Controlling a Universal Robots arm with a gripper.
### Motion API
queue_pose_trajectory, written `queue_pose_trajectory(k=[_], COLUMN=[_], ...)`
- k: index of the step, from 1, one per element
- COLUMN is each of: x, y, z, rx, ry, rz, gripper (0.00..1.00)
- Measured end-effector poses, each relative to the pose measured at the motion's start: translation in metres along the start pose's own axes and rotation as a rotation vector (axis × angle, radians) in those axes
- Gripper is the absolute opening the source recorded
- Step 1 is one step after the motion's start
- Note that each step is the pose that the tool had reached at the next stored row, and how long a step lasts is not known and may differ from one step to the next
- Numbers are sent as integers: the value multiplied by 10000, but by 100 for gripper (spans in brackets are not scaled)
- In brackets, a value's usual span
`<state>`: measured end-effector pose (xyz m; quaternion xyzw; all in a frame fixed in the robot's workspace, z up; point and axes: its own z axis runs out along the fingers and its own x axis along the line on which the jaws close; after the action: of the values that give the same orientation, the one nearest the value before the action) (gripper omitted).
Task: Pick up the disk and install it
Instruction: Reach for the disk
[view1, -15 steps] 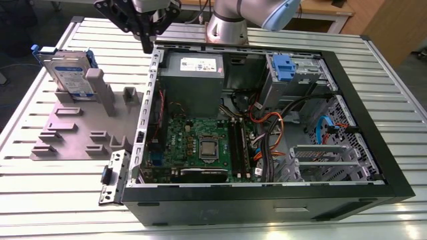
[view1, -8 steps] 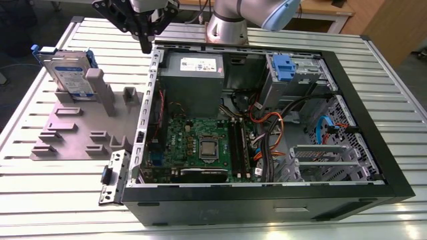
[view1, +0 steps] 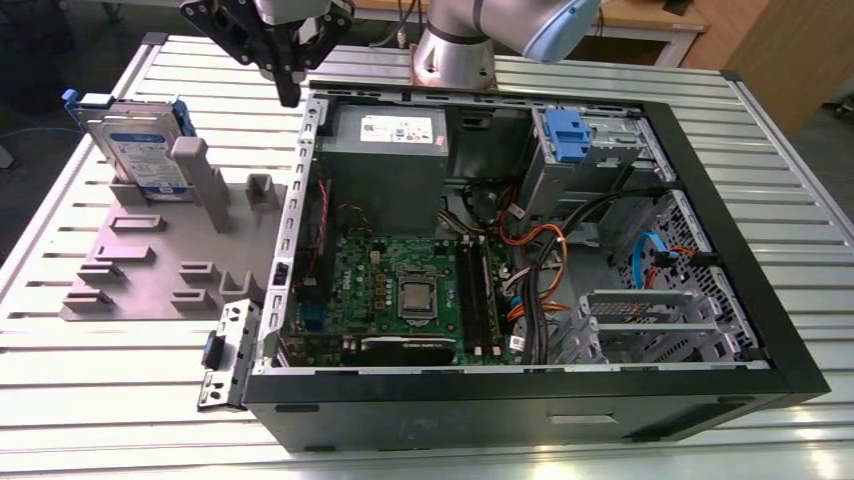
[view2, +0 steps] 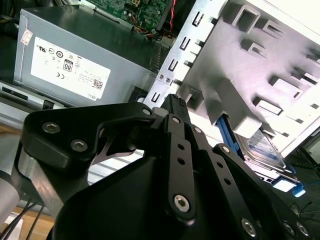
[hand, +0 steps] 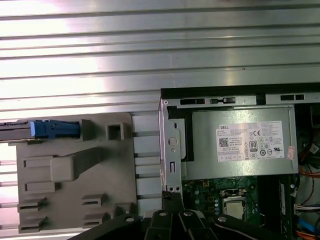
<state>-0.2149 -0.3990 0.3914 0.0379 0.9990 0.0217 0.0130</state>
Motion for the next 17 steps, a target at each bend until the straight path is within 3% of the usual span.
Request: queue_pose_trajectory(k=[17], x=[127], y=[-9], z=[-3], rx=[-1], ry=[-1], rz=[1], gripper=[11])
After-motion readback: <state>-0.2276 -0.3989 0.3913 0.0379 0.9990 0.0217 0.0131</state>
